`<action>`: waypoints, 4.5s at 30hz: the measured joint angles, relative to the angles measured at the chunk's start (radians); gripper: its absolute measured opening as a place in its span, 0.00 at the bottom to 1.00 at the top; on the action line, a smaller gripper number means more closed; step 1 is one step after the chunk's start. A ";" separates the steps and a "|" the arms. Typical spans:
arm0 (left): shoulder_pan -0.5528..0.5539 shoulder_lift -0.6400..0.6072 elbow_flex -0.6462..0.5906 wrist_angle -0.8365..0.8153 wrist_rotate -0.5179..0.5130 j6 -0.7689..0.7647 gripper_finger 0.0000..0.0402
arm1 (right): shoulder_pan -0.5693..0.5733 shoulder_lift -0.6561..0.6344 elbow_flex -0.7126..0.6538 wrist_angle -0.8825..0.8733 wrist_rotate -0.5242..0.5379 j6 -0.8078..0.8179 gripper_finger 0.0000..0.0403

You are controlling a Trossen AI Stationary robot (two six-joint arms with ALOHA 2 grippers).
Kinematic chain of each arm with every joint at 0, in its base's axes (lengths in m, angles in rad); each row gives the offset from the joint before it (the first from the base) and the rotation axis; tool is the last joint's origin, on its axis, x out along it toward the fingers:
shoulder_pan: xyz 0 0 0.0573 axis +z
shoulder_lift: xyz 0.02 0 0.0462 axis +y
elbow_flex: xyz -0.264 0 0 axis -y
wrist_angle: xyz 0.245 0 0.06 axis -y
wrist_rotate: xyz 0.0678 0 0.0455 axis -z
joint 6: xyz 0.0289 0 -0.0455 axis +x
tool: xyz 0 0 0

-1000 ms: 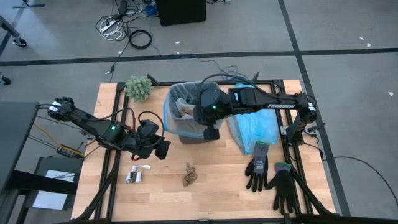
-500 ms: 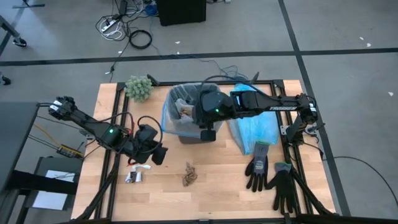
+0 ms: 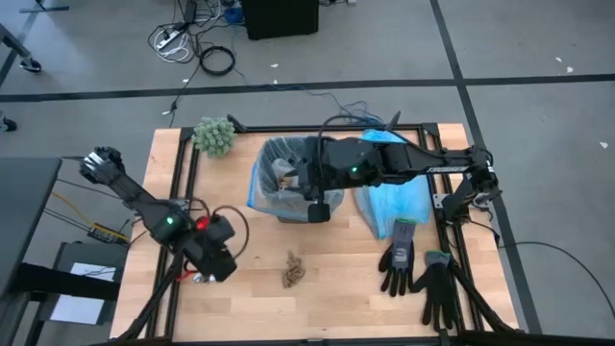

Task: Place trash/remove bag and relplace
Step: Put the white paper into the trash bin, then put the brown napkin into the trash bin

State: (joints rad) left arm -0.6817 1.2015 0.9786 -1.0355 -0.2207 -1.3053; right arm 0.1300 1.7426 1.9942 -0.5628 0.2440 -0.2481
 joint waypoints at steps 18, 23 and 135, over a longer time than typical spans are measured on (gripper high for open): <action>-0.025 0.115 -0.311 0.264 0.090 0.047 0.50 | -0.034 -0.052 0.000 0.001 0.093 -0.060 0.29; -0.025 0.115 -0.384 0.283 0.092 -0.021 0.50 | -0.034 -0.051 0.000 0.008 0.102 -0.059 0.28; 0.435 0.179 0.787 -0.193 -0.301 0.617 0.53 | 0.134 -0.078 -0.267 -0.010 -0.171 0.014 0.35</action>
State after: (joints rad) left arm -0.2468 1.3808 1.7660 -1.2285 -0.5217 -0.6880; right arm 0.2644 1.6645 1.7267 -0.5725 0.0734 -0.2341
